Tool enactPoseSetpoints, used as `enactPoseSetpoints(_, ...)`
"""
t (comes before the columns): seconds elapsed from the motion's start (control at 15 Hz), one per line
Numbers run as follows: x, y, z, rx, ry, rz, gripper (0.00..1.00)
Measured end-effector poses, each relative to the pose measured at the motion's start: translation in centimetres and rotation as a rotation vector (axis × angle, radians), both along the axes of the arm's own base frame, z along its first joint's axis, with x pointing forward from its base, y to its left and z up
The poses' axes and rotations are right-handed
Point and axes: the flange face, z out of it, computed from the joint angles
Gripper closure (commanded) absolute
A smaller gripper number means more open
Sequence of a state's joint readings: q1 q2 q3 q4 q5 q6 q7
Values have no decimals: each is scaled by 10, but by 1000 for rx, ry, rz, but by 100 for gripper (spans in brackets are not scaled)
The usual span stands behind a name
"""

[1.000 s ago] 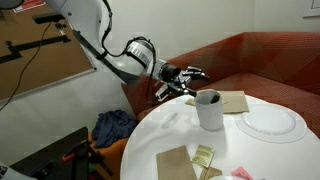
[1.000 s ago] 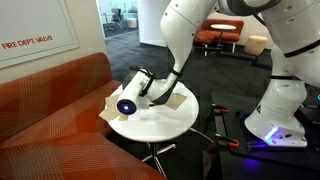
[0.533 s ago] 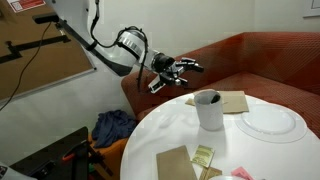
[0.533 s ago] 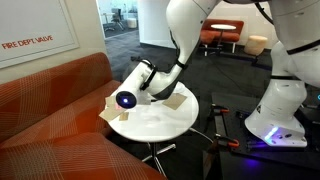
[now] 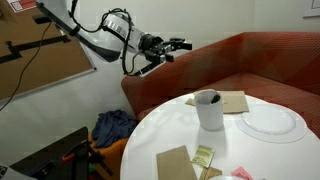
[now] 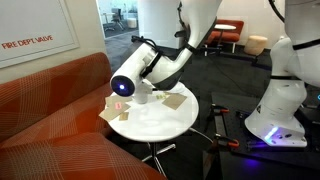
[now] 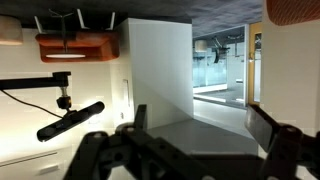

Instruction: Pick up the black and white marker and put it in the mug

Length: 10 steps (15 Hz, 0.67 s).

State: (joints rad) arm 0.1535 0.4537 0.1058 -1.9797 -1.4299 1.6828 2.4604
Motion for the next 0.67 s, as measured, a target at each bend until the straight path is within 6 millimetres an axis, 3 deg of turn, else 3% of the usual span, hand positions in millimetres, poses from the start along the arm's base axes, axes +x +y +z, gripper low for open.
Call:
enactPoseSetpoints(0.27,-3,5,20,0,-23,8,0)
enactPoseSetpoints(0.67,-8,6,33,2,-38,11,0)
